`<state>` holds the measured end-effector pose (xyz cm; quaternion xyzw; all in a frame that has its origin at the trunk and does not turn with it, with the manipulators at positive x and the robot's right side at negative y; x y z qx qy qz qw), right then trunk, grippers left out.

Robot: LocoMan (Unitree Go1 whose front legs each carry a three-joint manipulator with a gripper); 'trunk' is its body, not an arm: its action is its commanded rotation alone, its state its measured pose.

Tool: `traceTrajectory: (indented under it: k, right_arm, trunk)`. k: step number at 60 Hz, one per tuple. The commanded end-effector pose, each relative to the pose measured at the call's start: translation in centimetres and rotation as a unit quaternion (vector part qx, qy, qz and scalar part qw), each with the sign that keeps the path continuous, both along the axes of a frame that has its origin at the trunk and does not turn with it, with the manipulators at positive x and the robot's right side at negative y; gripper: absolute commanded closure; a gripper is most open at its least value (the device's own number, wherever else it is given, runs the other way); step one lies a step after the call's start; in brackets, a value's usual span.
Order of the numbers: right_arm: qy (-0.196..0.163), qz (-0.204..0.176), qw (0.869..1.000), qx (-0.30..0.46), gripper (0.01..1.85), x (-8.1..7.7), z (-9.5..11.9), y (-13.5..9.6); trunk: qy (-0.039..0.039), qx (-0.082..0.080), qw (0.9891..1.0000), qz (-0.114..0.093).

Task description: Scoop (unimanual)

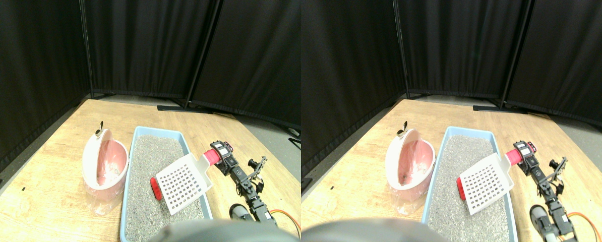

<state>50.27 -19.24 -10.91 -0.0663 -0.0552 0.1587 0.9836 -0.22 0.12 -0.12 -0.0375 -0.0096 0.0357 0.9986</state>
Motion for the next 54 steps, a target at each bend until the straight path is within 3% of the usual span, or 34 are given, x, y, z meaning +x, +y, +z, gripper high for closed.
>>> traceTrajectory:
  k: [1,17,32,41,42,45,46,54]
  right_arm:
    - [-0.045,0.003,0.999,-0.005,1.80,0.6,1.7,0.1]
    - [-0.058,-0.004,0.996,-0.062,1.80,2.7,2.3,0.2]
    - [-0.085,-0.018,0.986,-0.143,1.80,3.8,2.4,0.4]
    - [-0.109,-0.004,0.977,-0.183,1.80,4.4,2.3,0.7]
    - [-0.127,0.010,0.975,-0.184,1.80,4.5,2.3,0.7]
    - [-0.125,0.006,0.973,-0.193,1.80,4.4,2.5,0.9]
    - [-0.143,0.023,0.970,-0.195,1.80,4.5,2.4,1.0]
    - [-0.152,0.039,0.963,-0.219,1.80,4.2,2.5,1.7]
  trunk:
    - [0.0065,0.000,0.9999,0.013]
    - [0.0018,-0.006,0.9996,0.026]
    - [-0.0015,-0.010,0.9993,0.037]
    - [-0.0013,-0.011,0.9992,0.040]
    - [-0.0013,-0.011,0.9992,0.040]
    - [0.0011,-0.011,0.9990,0.044]
    - [0.0011,-0.011,0.9990,0.044]
    - [0.0020,-0.011,0.9989,0.045]
